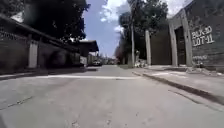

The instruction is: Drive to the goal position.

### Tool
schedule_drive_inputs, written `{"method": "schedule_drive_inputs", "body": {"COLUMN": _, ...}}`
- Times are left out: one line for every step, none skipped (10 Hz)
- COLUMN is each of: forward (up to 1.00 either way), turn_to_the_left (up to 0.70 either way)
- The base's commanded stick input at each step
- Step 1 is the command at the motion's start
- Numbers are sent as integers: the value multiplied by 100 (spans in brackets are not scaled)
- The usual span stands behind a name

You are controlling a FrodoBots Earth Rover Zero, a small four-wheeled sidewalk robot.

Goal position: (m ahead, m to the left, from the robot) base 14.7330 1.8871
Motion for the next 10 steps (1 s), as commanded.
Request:
{"method": "schedule_drive_inputs", "body": {"forward": 100, "turn_to_the_left": 0}}
{"method": "schedule_drive_inputs", "body": {"forward": 100, "turn_to_the_left": 0}}
{"method": "schedule_drive_inputs", "body": {"forward": 100, "turn_to_the_left": 0}}
{"method": "schedule_drive_inputs", "body": {"forward": 100, "turn_to_the_left": 0}}
{"method": "schedule_drive_inputs", "body": {"forward": 100, "turn_to_the_left": 0}}
{"method": "schedule_drive_inputs", "body": {"forward": 100, "turn_to_the_left": 0}}
{"method": "schedule_drive_inputs", "body": {"forward": 100, "turn_to_the_left": -15}}
{"method": "schedule_drive_inputs", "body": {"forward": 100, "turn_to_the_left": -23}}
{"method": "schedule_drive_inputs", "body": {"forward": 100, "turn_to_the_left": -16}}
{"method": "schedule_drive_inputs", "body": {"forward": 100, "turn_to_the_left": -9}}
